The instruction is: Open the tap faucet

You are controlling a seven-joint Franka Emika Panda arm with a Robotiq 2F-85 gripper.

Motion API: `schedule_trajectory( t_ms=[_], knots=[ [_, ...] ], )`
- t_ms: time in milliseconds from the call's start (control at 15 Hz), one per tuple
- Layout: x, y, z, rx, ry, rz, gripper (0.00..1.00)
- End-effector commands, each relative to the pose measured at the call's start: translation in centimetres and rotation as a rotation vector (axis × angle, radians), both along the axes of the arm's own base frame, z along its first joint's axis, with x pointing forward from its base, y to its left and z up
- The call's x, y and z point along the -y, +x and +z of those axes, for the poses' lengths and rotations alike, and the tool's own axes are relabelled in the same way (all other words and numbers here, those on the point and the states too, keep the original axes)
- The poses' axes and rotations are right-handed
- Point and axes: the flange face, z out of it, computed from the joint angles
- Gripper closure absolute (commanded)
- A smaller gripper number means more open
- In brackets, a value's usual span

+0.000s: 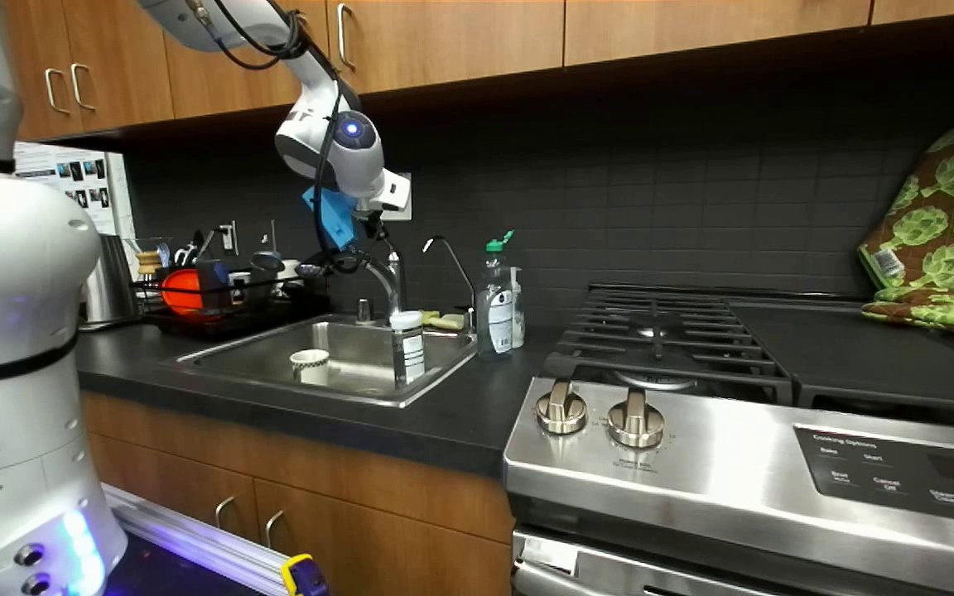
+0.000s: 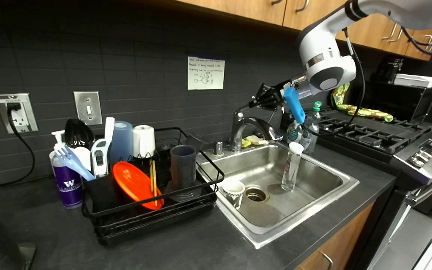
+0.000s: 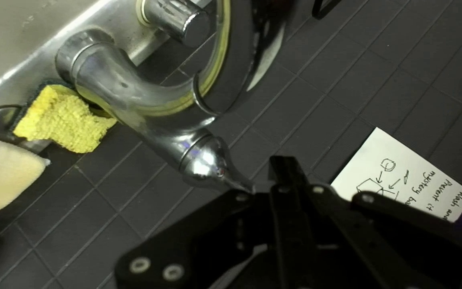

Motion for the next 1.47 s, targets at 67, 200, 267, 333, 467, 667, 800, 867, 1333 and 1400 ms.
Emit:
schedule_trajectory(
  t_ms=[67,200,267,333,467,667,800,867,1333,1400],
  knots=[
    [0.9,1.3,2.6,0.06,-0.055,-0.074,1.0],
    [0.6,1.3,2.8,0.059,-0.084,-0.085,1.0],
    [0.4,1.3,2.8,0.06,-0.096,-0.089,1.0],
    [0.3,1.3,3.0,0.061,-0.111,-0.095,1.0],
    [0.2,1.2,3.3,0.065,-0.136,-0.108,1.0],
    [0.1,1.0,3.7,0.072,-0.161,-0.124,1.0],
    [0.1,0.8,4.0,0.076,-0.179,-0.133,1.0],
    [0.1,0.8,4.1,0.079,-0.189,-0.134,1.0],
    [-0.4,0.5,4.2,0.072,-0.265,-0.158,1.0],
    [-0.5,0.4,3.9,0.065,-0.278,-0.159,1.0]
  ],
)
